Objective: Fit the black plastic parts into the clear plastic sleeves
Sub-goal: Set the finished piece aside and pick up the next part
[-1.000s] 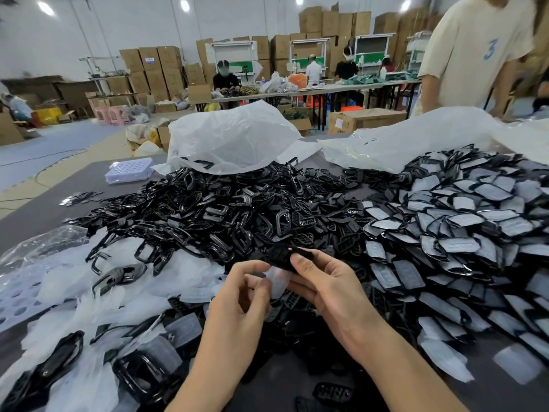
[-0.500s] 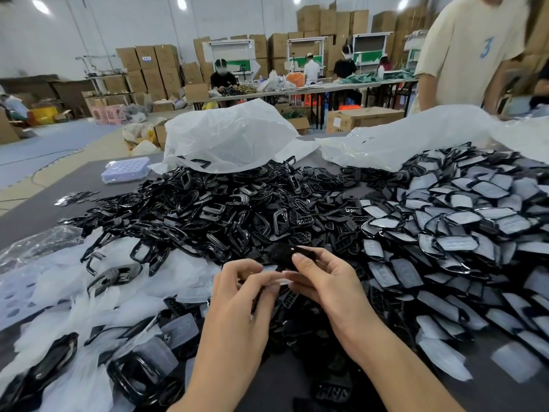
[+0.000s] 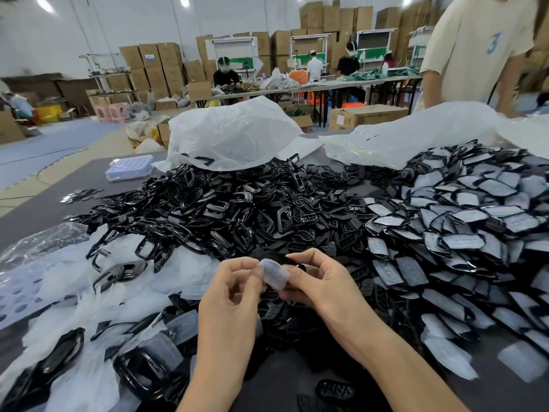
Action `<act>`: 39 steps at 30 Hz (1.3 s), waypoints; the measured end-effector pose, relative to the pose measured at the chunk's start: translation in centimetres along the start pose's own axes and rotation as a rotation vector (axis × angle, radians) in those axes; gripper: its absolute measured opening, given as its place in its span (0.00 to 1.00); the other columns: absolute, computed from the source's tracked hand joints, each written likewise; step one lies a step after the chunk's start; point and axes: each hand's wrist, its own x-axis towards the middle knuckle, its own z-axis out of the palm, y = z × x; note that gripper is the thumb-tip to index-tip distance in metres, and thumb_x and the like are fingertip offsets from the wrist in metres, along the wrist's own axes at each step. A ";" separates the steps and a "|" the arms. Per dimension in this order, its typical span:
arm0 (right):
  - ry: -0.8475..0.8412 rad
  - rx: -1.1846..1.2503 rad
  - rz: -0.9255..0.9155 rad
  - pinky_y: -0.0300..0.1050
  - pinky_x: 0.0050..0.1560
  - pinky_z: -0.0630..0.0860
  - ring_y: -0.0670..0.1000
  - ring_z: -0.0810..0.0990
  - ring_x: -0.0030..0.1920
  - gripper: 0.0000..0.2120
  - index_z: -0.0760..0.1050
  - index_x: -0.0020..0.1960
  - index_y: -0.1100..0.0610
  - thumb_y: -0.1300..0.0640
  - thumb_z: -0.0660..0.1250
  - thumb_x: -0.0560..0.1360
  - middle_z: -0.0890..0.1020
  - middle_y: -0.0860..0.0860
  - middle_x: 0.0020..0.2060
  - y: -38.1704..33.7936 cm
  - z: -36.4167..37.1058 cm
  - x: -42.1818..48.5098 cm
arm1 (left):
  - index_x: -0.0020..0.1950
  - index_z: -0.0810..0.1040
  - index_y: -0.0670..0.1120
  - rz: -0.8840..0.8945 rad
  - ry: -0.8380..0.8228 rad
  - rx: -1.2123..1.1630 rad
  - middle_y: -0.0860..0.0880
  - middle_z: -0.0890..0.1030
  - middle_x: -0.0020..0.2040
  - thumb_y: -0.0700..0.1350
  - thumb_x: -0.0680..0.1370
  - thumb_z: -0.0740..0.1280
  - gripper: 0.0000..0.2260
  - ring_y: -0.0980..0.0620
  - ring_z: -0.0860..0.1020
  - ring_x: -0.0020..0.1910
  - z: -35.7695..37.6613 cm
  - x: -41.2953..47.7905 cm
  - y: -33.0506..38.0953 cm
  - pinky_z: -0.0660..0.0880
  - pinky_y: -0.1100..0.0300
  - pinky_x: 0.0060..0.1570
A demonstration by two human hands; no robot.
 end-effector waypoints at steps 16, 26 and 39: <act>-0.082 -0.014 -0.018 0.40 0.49 0.82 0.54 0.88 0.46 0.10 0.84 0.49 0.49 0.47 0.79 0.70 0.88 0.56 0.45 -0.7 0.9 -0.6 | 0.44 0.78 0.57 -0.044 0.068 -0.128 0.49 0.83 0.39 0.44 0.78 0.70 0.07 0.47 0.83 0.41 -0.2 0.3 -0.2 0.79 0.59 0.43; -0.005 -0.134 -0.114 0.36 0.43 0.80 0.49 0.87 0.41 0.07 0.81 0.56 0.54 0.61 0.70 0.79 0.88 0.53 0.41 -0.5 0.9 -0.5 | 0.51 0.82 0.57 -0.037 -0.057 -0.189 0.48 0.86 0.47 0.40 0.81 0.65 0.12 0.46 0.85 0.46 -0.3 0.4 -0.2 0.81 0.58 0.47; -0.020 0.016 -0.042 0.39 0.45 0.81 0.52 0.86 0.43 0.09 0.85 0.51 0.52 0.60 0.67 0.81 0.87 0.56 0.46 -0.7 0.6 -0.3 | 0.47 0.81 0.60 -0.007 -0.079 -0.019 0.50 0.81 0.39 0.44 0.79 0.68 0.09 0.51 0.78 0.39 -0.4 0.6 -0.8 0.77 0.59 0.43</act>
